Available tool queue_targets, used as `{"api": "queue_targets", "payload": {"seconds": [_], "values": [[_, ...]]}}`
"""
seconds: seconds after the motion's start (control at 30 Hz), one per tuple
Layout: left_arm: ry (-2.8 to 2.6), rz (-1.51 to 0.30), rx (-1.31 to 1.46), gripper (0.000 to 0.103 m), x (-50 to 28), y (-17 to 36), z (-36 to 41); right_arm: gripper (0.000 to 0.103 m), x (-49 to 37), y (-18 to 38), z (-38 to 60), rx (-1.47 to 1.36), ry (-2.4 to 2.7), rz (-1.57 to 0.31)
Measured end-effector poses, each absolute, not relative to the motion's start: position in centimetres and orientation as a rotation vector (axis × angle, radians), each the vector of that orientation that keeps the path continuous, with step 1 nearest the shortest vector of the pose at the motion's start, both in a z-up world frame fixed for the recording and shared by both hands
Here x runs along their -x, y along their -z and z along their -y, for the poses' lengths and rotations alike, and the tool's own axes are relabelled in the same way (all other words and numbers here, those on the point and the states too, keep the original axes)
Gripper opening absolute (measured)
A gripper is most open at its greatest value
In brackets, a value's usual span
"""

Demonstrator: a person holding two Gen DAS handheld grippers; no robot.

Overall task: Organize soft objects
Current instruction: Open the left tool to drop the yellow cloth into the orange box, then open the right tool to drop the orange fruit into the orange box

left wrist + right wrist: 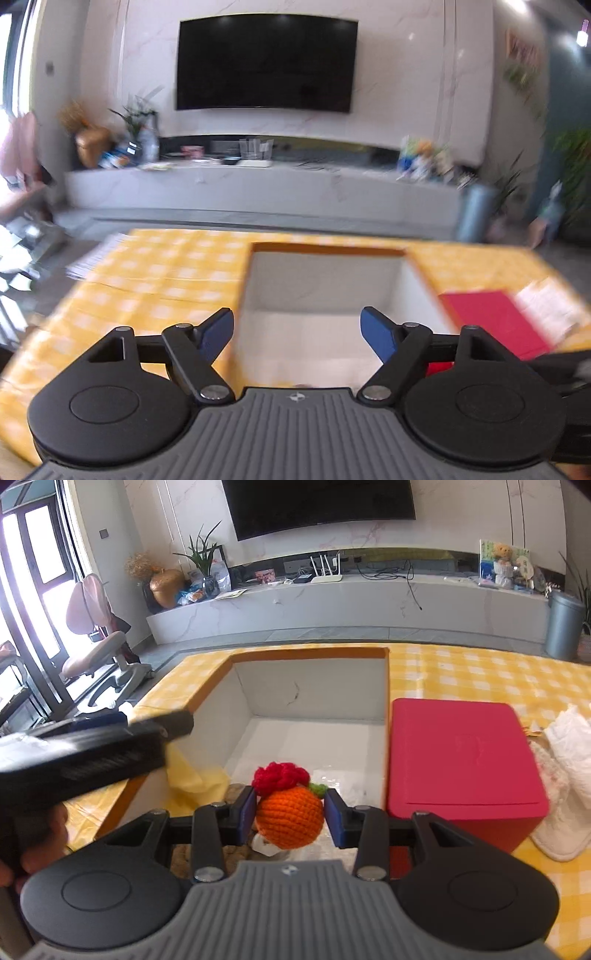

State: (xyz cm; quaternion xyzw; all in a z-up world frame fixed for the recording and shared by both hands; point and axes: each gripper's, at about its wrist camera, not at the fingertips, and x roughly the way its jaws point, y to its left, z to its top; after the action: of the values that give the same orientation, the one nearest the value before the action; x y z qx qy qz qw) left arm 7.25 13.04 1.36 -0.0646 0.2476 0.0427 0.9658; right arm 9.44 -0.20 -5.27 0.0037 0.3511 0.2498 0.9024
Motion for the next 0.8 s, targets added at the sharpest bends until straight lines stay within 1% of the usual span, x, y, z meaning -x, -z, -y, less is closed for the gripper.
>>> {"api": "queue_targets", "payload": {"seconds": [0.1, 0.2, 0.37, 0.47, 0.5, 0.53, 0.7, 0.8], "values": [[-0.084, -0.47, 0.19, 0.094, -6.7, -2.0, -13.5, 0.04, -9.4, 5.0, 0.5, -0.01, -0.509, -0.72], [-0.11, -0.395, 0.219, 0.094, -5.8, -2.6, -14.0, 0.04, -9.7, 4.8, 0.5, -0.048, -0.512, -0.726], [-0.138, -0.311, 0.245, 0.094, -5.3, -3.3, -14.7, 0.04, -12.3, 5.9, -1.3, -0.07, -0.48, -0.832], [-0.104, -0.349, 0.183, 0.095, -6.0, -2.4, -14.1, 0.04, -13.4, 5.6, -2.4, -0.056, -0.453, -0.805], [-0.098, -0.367, 0.161, 0.093, -6.4, -2.0, -13.8, 0.04, -13.8, 5.5, -2.6, -0.058, -0.444, -0.8], [-0.117, -0.375, 0.158, 0.093, -6.6, -1.7, -13.6, 0.04, -14.2, 5.4, -2.7, -0.067, -0.444, -0.8], [-0.082, -0.439, 0.274, 0.098, -7.3, -0.6, -15.3, 0.04, -16.0, 6.2, -2.6, -0.128, -0.461, -0.859], [-0.118, -0.408, 0.264, 0.101, -6.6, -1.0, -15.8, 0.04, -16.5, 6.8, -3.2, -0.103, -0.469, -0.871]]}}
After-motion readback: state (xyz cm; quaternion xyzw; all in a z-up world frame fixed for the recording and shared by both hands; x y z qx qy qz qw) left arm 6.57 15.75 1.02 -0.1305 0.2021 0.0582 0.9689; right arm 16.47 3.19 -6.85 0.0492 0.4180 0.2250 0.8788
